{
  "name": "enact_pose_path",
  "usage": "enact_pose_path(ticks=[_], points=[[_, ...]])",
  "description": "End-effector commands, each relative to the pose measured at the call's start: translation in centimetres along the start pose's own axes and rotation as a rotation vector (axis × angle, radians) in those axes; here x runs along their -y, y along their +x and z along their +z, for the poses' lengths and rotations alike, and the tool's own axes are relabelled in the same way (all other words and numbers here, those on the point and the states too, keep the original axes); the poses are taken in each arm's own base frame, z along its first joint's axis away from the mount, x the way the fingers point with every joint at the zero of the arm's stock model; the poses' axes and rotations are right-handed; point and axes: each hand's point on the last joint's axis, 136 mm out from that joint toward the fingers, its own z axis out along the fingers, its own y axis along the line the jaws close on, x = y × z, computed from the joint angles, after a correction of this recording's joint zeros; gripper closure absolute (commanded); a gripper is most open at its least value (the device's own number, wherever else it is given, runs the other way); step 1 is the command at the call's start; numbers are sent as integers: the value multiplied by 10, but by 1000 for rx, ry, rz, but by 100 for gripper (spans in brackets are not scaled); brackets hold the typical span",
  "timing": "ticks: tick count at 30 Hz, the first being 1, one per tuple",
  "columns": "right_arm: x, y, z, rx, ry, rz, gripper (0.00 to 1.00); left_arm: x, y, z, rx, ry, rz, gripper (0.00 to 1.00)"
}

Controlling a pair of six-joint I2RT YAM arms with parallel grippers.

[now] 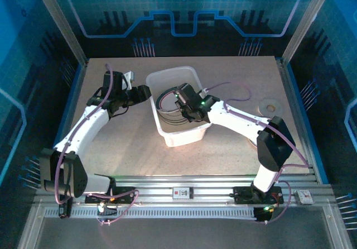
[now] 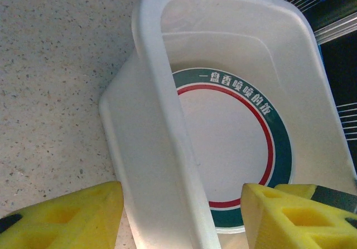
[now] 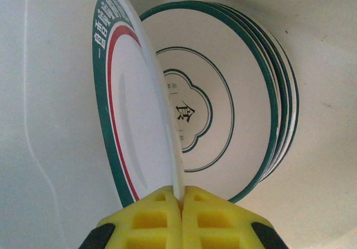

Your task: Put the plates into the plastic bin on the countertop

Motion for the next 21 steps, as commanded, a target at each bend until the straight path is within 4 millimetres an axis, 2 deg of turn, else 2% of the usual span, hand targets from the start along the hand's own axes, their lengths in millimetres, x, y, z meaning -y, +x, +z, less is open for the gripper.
enact_pose_path(ticks=[1,11,17,21], points=[[15,22,5,-45,66,52,99,-3,9,5,-33,22,-1,41],[33,36,21,-54,133,119,95,-5,11,5,-40,32,-9,41],[26,35,22,-32,133,142,92,-6,9,5,-35,48,-38,41],[25,42,26,-45,145,160,92,-7,9,4,-34,49,-47,41]])
